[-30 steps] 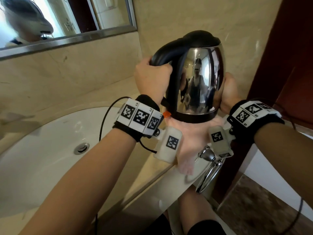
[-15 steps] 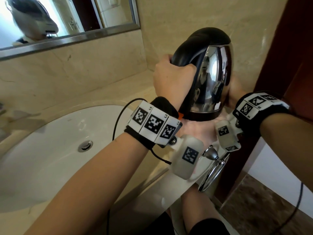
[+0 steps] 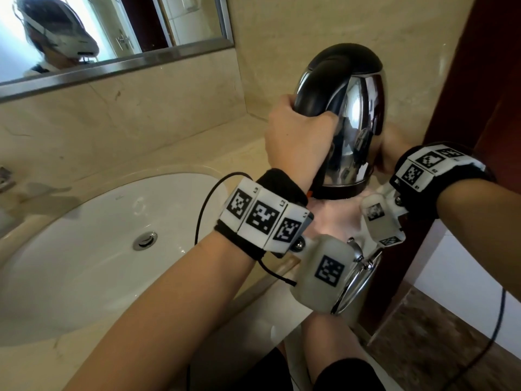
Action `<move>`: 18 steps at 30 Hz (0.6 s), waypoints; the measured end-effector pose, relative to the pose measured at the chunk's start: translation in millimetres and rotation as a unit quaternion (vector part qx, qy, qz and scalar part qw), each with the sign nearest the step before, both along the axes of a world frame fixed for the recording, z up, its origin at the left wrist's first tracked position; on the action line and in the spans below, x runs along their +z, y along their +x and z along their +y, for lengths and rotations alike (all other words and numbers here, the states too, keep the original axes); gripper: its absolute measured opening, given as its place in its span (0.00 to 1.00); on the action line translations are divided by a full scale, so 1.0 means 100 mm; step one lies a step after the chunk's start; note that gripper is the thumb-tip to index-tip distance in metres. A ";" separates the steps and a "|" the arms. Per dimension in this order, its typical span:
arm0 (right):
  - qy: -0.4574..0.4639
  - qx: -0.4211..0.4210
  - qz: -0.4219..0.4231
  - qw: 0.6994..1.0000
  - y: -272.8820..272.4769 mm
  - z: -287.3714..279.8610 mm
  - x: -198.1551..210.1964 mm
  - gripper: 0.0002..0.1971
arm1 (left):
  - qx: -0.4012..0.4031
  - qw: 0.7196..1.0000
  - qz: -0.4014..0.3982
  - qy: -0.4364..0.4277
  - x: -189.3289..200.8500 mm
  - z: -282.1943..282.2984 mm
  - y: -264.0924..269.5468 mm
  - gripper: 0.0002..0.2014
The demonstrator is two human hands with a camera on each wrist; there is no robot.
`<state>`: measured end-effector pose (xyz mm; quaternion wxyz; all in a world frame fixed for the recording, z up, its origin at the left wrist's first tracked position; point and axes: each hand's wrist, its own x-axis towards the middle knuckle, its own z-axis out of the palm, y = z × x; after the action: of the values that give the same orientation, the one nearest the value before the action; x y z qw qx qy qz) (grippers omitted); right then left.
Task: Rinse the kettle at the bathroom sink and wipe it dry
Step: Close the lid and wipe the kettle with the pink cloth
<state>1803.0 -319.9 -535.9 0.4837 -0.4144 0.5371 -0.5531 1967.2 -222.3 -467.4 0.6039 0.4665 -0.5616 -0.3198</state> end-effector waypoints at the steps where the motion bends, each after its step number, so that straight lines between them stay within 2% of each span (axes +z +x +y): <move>1: -0.001 0.002 -0.007 1.000 0.01 0.01 0.01 0.10 | -0.003 1.000 0.000 0.000 0.00 0.00 0.00 0.12; 7: 0.007 0.011 -0.033 0.999 0.10 0.17 0.06 0.08 | -0.012 1.000 0.002 -0.002 -0.01 -0.09 0.11 0.10; 11: 0.007 -0.002 -0.050 0.999 0.18 0.31 0.13 0.03 | -0.028 0.999 -0.016 0.000 0.00 -0.16 0.25 0.10; 15: 0.007 -0.020 -0.066 0.998 0.28 0.48 0.18 0.06 | -0.037 0.998 -0.042 -0.002 0.02 -0.27 0.34 0.10; 18: 0.015 -0.017 -0.022 0.999 0.32 0.52 0.18 0.08 | -0.045 0.997 -0.059 -0.002 0.04 -0.36 0.40 0.11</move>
<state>1834.7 -268.1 -517.8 0.4923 -0.3852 0.5417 -0.5620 2006.8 -258.3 -463.1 0.5555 0.4578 -0.6171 -0.3177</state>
